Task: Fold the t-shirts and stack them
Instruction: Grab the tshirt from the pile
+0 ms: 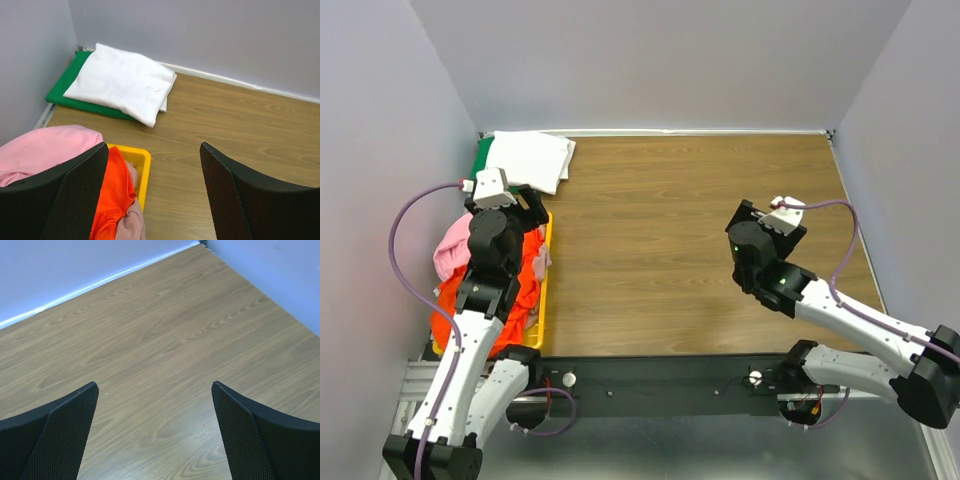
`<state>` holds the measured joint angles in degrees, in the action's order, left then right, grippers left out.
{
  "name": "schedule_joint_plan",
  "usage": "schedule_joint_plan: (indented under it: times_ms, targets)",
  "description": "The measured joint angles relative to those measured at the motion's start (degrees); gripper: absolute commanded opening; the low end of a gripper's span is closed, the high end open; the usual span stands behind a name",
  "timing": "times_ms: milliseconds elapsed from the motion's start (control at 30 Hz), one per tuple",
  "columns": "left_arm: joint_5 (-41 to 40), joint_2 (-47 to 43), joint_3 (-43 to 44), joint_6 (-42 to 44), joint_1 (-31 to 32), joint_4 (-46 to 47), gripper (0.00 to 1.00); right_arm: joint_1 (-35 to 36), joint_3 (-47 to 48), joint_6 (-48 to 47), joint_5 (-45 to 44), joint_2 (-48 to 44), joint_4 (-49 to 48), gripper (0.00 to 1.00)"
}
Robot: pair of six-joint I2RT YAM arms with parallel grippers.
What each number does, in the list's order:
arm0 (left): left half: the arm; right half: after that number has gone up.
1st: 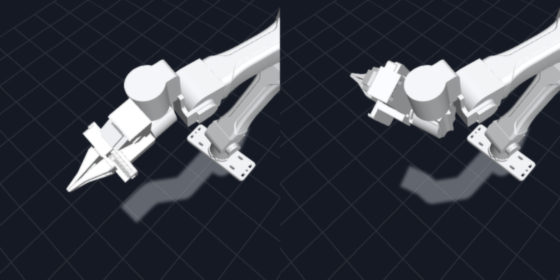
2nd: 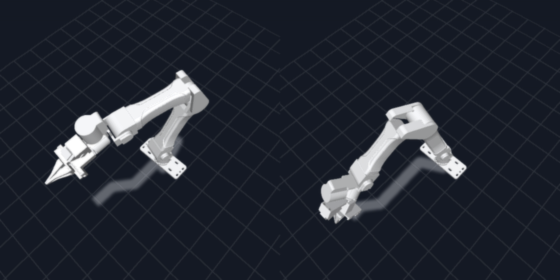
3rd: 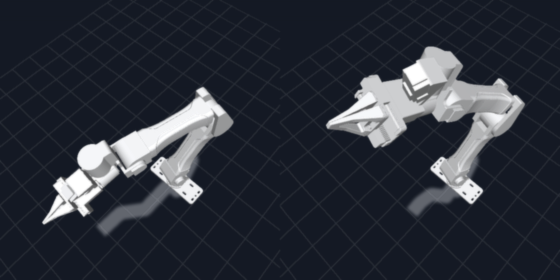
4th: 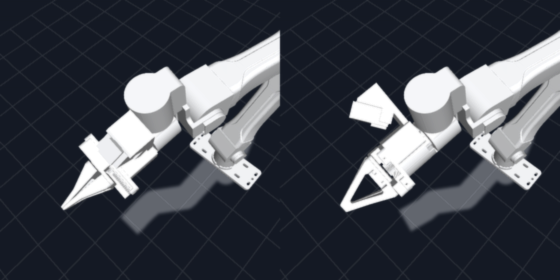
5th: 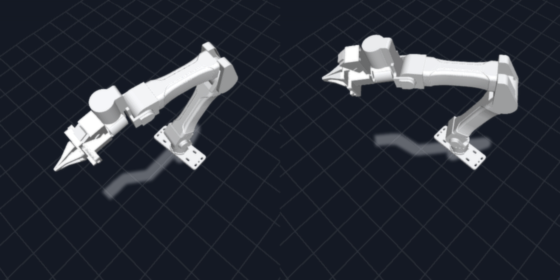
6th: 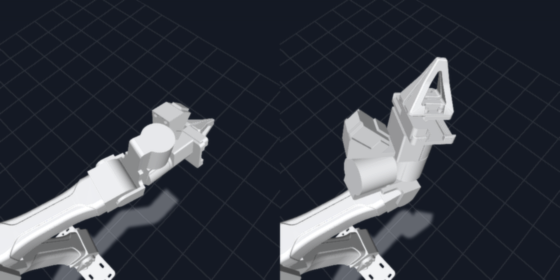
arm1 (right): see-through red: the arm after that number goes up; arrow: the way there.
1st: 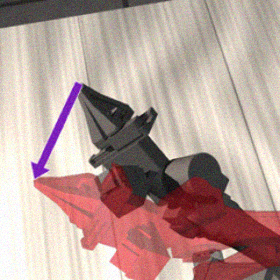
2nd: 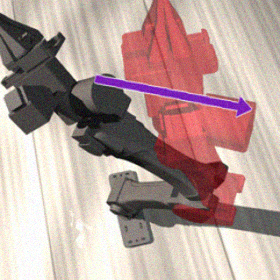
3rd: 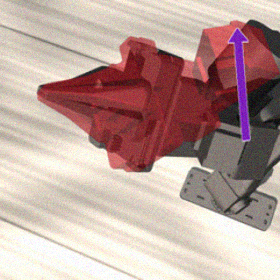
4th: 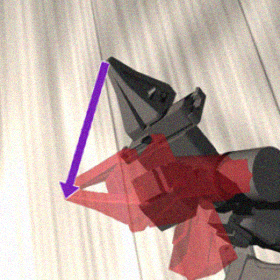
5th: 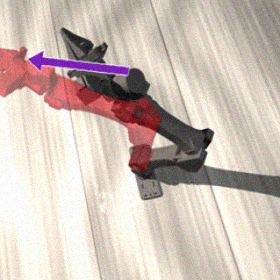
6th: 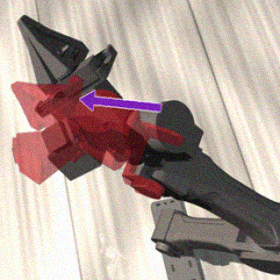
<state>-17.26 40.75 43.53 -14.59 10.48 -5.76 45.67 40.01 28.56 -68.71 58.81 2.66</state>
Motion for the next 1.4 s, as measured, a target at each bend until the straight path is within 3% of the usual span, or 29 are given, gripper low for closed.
schedule_joint_plan:
  times_ms: [233, 400, 600, 800, 1033, 1400]
  targets:
    - [-1.81, 4.35, 0.00, 0.00, -0.02, -1.49, 0.83, -4.55, 0.02, 2.43, -0.13, 1.44, -0.02, 1.00]
    - [-4.52, 7.56, 0.00, -0.11, -0.02, -2.73, 0.90, -10.78, 0.09, 3.65, 5.25, 4.09, 0.04, 1.00]
    - [-7.21, 17.20, 0.46, -0.42, -0.20, -5.46, 0.90, -16.92, 0.22, 6.03, 14.12, 5.27, -0.07, 1.00]
    - [-7.43, 21.73, 0.72, -0.48, -3.32, -6.36, 0.87, -20.83, 0.22, 7.45, 22.71, 7.23, -0.31, 1.00]
    - [-5.05, 27.04, 0.76, -0.52, -9.73, -5.11, 0.76, -23.67, 0.02, 7.43, 29.22, 7.32, -1.88, 1.00]
    - [-1.40, 36.61, 4.24, 0.48, -9.88, -4.33, 0.75, -25.66, -1.77, 7.41, 34.77, 6.01, -4.37, 1.00]
